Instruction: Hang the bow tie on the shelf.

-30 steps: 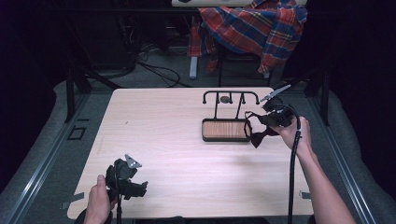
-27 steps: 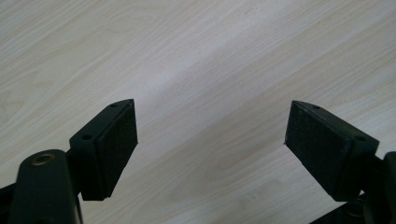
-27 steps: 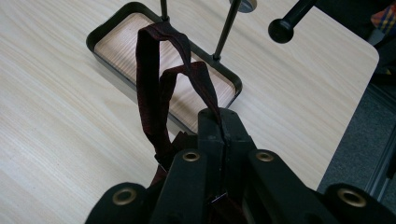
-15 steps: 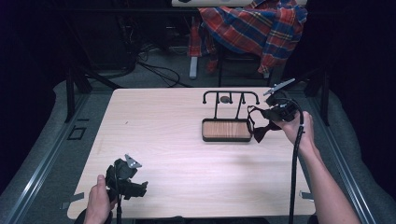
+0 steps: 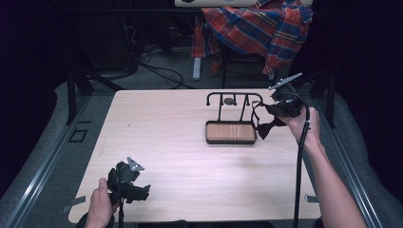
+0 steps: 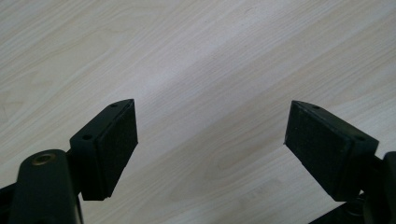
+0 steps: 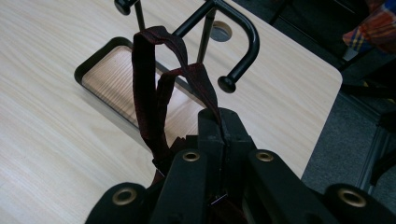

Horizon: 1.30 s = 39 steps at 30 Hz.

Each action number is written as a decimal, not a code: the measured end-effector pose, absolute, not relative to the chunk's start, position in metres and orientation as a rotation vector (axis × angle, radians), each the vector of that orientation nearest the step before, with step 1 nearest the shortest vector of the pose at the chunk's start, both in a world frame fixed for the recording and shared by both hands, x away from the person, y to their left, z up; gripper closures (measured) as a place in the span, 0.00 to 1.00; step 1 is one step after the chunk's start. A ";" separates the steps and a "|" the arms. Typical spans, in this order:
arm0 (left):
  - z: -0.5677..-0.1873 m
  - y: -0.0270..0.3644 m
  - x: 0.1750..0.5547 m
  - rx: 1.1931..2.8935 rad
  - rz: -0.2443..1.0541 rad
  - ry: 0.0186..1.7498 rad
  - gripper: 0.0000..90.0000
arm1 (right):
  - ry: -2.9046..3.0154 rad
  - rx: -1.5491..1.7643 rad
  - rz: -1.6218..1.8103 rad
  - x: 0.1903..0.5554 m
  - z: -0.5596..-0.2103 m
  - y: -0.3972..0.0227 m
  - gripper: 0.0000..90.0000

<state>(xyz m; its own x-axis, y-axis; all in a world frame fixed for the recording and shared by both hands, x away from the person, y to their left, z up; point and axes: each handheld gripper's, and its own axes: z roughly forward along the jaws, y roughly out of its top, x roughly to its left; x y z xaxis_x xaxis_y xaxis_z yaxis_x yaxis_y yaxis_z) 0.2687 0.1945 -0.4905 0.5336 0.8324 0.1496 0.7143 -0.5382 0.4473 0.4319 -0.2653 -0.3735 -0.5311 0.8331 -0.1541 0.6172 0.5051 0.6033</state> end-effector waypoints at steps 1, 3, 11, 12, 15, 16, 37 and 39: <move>-0.490 0.194 0.269 2.446 0.499 1.280 0.19 | 2.317 1.192 0.684 0.433 -0.373 -0.265 0.99; -0.490 0.194 0.269 2.446 0.499 1.279 0.19 | 2.316 1.191 0.682 0.434 -0.372 -0.265 0.99; -0.491 0.194 0.269 2.444 0.498 1.278 0.19 | 2.300 1.207 0.670 0.445 -0.371 -0.265 0.99; -0.490 0.194 0.269 2.447 0.497 1.278 0.19 | 2.299 1.213 0.665 0.447 -0.371 -0.265 0.99; -0.490 0.194 0.269 2.445 0.498 1.278 0.19 | 2.292 1.220 0.663 0.451 -0.372 -0.265 0.99; -0.491 0.194 0.269 2.444 0.499 1.278 0.19 | 2.291 1.222 0.651 0.453 -0.372 -0.266 0.99; -0.491 0.194 0.268 2.445 0.502 1.280 0.19 | 2.231 1.378 0.676 0.485 -0.401 -0.282 0.99; -0.491 0.194 0.268 2.447 0.500 1.279 0.19 | 2.228 1.388 0.674 0.486 -0.402 -0.282 0.99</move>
<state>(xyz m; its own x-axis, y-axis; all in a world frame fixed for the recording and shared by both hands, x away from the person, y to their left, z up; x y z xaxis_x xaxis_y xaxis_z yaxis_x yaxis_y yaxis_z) 0.2684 0.1943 -0.4906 0.5344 0.8314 0.1521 0.7141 -0.5404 0.4451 0.4862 -0.2821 -0.4020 -0.4077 0.9075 -0.1012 0.6992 0.3815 0.6046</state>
